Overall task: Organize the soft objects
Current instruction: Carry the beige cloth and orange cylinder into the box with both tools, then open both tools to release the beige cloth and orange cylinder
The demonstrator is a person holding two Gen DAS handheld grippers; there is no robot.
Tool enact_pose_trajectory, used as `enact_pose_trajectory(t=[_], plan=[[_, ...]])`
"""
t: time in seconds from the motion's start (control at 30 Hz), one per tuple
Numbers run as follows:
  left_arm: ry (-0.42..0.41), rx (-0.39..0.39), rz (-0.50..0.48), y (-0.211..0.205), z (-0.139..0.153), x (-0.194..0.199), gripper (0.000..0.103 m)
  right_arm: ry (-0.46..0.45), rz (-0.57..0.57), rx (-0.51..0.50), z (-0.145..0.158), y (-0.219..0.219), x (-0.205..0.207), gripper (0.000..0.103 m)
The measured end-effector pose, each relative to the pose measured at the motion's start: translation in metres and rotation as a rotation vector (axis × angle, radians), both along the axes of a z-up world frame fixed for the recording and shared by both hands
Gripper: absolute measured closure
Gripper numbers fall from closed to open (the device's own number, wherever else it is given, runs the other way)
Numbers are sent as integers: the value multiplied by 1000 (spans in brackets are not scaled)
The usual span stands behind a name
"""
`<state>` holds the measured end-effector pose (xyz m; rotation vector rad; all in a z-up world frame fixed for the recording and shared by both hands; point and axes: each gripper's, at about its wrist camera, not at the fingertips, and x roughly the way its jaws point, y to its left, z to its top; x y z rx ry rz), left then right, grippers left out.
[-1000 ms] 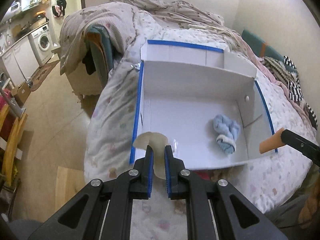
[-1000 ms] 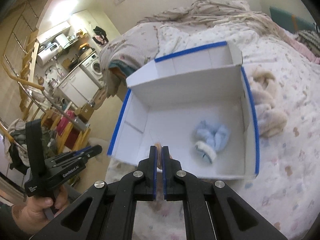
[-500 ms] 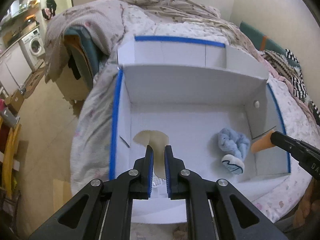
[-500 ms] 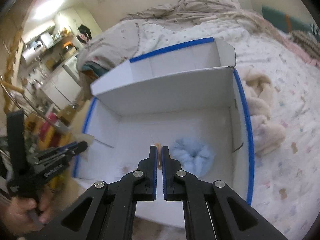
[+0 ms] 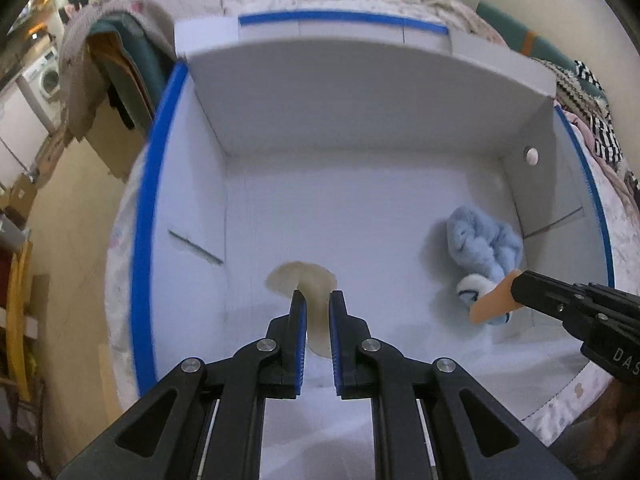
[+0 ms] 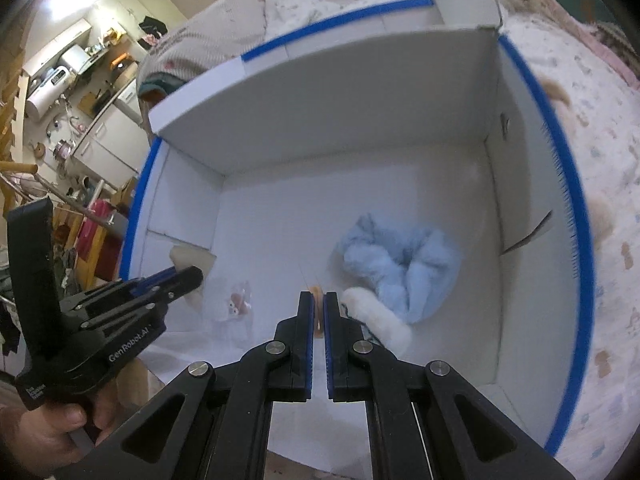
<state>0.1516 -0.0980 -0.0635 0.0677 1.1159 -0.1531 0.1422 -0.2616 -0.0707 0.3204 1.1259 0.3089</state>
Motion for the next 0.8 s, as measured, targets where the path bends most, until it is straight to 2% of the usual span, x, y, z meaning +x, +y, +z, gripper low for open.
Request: enact_pose_trajectory(t=[0.13,0.33,0.43,0.47,0.53,0.57,0.6,0.67,0.7,0.8], plan=[[58,-21,19,1,-13,4,93,32,-3,3,-9,1,1,96],[68,-27,52,6,-14,7,86,28,-25,6,-10,-1,2,94],[72,-34,50,6,-13,5,85,13,-36,18,-7,-3,1,83],[72,-33,46,5,-11,6,83,10,-38,22,-7,-4,2,76],[71,-38,37,6,-9,6,78,9,-47,44,-6,-6,2,57],[71,-43,32,5,-8,6,71,8,-58,60,-5,-7,3,34],[67,-47,29,4,-7,5,62,-1,-70,75,-4,-10,2,30],[57,-46,26,3,-4,5,49,-7,-78,84,-2,-13,1,30],[48,-42,27,4,-2,5,45,-7,-78,82,-1,-12,1,30],[21,-26,32,3,2,3,43,-5,-88,76,-2,-14,-2,30]])
